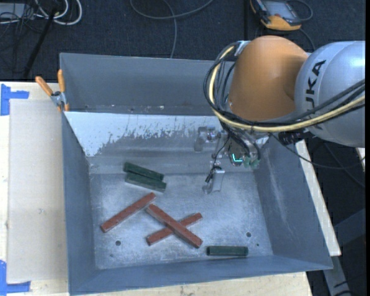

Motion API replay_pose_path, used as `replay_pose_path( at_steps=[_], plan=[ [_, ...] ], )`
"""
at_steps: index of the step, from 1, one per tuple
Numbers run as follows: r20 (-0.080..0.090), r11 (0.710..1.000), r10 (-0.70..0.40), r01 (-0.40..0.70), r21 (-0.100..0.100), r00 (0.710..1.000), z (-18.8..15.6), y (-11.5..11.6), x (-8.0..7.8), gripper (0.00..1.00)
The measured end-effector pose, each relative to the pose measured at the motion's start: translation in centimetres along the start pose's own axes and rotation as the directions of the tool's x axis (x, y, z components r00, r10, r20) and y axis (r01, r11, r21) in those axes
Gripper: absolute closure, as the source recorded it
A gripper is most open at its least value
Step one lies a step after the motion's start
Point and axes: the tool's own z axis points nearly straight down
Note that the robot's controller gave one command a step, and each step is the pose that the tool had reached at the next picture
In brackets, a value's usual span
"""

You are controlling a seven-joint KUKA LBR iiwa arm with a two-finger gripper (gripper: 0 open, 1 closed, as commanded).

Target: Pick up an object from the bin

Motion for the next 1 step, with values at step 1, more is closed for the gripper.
replay_pose_path(
  at_steps=[1],
  plan=[
    [-0.001, 0.960, -0.280, 0.280, 0.000, 0.960, 11.16, 3.70, 8.69, 0.00]
  ],
)
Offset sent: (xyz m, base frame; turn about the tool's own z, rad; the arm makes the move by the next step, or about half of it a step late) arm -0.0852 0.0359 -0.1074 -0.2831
